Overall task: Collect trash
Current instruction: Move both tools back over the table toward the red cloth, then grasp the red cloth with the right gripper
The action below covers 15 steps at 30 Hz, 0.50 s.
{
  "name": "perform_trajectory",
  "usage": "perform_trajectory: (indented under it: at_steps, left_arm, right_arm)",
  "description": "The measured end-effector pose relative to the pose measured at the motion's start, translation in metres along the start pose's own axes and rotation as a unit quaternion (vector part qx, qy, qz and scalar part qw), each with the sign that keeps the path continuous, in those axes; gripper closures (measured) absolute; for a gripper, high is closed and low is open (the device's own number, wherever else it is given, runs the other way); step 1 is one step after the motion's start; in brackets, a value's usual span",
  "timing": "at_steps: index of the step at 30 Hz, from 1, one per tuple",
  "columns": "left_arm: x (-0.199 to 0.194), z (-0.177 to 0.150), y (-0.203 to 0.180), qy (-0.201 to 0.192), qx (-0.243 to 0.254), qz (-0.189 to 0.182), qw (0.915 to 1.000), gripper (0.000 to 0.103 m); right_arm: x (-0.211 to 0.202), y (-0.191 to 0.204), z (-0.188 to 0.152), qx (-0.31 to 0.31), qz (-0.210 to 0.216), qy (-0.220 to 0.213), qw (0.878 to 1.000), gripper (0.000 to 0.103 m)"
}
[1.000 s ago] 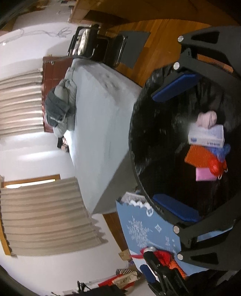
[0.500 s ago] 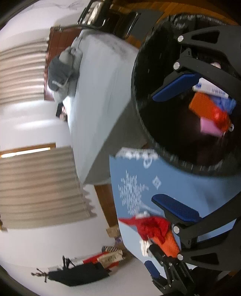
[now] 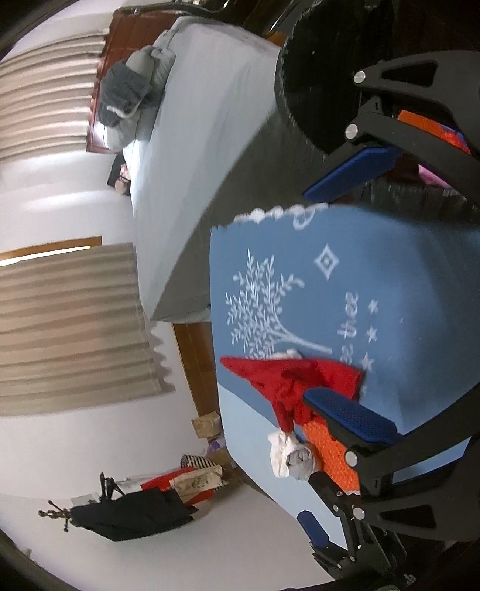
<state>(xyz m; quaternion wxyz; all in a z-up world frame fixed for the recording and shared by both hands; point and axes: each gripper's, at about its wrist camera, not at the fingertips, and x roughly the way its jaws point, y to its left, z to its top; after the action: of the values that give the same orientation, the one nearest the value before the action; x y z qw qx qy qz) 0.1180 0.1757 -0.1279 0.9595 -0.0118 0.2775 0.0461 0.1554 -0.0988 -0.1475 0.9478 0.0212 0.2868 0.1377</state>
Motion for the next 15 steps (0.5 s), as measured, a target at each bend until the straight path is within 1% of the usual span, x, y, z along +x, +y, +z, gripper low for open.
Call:
perform_trajectory:
  at_steps: [5, 11, 15]
  left_arm:
    - [0.01, -0.001, 0.013, 0.01, -0.008, 0.005, 0.9999, 0.015]
    - [0.017, -0.011, 0.024, 0.026, -0.019, 0.006, 0.9995, 0.016]
    - [0.018, -0.011, 0.025, 0.025, -0.026, 0.008, 0.9993, 0.018]
  right_arm:
    - [0.016, 0.015, 0.0, -0.007, 0.007, 0.011, 1.0, 0.006]
    - [0.031, 0.026, -0.006, -0.017, 0.013, 0.029, 0.999, 0.006]
    - [0.044, 0.034, -0.01, -0.028, 0.016, 0.044, 0.999, 0.006]
